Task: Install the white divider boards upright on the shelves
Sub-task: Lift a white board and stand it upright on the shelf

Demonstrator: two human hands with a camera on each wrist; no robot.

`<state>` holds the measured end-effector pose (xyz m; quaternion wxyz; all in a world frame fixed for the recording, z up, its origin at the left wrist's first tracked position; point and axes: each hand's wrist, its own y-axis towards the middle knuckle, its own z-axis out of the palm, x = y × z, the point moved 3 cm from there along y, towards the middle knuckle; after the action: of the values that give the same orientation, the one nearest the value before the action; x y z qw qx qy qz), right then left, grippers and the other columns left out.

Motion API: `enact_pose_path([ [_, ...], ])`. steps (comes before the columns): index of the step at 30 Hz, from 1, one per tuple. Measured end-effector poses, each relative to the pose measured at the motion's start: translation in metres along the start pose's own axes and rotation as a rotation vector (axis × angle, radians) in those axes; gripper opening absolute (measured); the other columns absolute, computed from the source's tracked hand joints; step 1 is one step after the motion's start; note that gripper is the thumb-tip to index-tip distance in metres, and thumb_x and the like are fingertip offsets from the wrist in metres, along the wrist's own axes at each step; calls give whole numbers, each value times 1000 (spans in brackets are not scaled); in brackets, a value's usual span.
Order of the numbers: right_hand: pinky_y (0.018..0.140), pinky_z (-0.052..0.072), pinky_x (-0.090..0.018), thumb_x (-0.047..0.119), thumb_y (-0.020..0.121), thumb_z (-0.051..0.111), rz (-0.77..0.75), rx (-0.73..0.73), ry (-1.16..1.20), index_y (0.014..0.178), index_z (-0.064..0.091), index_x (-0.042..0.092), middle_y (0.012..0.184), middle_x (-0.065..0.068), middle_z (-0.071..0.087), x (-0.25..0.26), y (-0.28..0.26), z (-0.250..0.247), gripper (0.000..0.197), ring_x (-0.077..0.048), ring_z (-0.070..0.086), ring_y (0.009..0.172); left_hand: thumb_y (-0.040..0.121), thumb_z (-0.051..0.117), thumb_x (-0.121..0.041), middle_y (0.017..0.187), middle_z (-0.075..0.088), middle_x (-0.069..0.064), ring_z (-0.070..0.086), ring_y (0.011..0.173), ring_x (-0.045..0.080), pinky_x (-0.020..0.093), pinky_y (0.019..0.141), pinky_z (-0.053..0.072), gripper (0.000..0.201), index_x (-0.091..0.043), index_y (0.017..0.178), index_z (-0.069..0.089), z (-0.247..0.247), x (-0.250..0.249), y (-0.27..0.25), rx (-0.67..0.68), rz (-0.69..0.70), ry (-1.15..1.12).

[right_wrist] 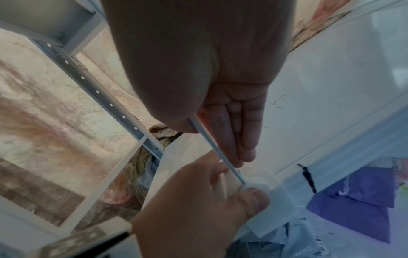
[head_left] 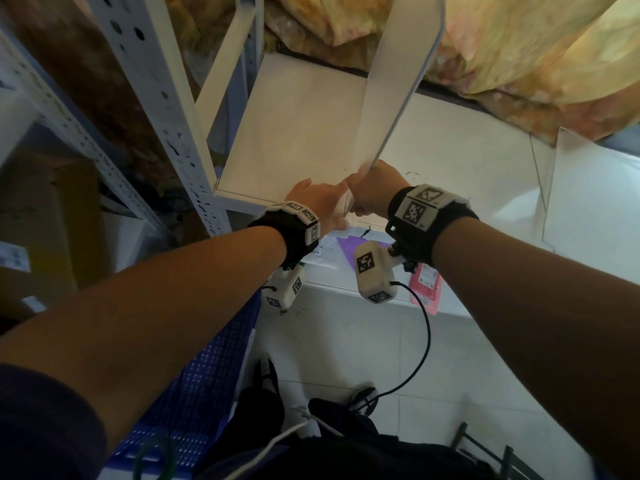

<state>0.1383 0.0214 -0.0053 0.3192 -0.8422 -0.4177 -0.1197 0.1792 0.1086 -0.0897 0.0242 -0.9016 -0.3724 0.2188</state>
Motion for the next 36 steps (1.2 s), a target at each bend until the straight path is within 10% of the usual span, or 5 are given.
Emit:
enact_pose_path([
  [12,53,38,-20,34,98,32,-61,62,-187,85,67,6,63,4,61,-18,-1,10,46,-13,58,60,88,58,-48,139,54,0,48,129,20,41,117,14,83,-30,154,9,1,4,-1,10,-1,19],
  [16,72,49,-28,23,101,31,-123,74,-175,103,64,1,84,-6,70,-13,2,15,40,-14,58,67,85,60,-50,136,57,-1,52,126,19,41,117,14,86,-29,153,10,0,4,-1,15,-12,19],
  [18,65,43,-25,25,100,31,-129,55,-209,86,66,3,75,-3,67,-14,3,15,44,-9,54,58,84,60,-51,136,58,-1,52,126,19,41,117,14,87,-29,153,12,0,3,-1,4,-6,18],
  [25,56,38,-21,25,99,34,-106,73,-269,99,69,0,98,-10,72,-20,9,17,43,-17,60,74,85,57,-50,135,58,0,51,126,19,40,117,16,84,-29,153,12,3,6,2,-2,-1,19],
  [36,93,48,-35,20,100,38,-39,68,-280,125,52,-2,121,-18,59,-17,2,28,36,-31,58,110,83,57,-54,135,58,0,52,125,19,41,117,15,84,-28,152,17,3,6,2,10,2,41],
])
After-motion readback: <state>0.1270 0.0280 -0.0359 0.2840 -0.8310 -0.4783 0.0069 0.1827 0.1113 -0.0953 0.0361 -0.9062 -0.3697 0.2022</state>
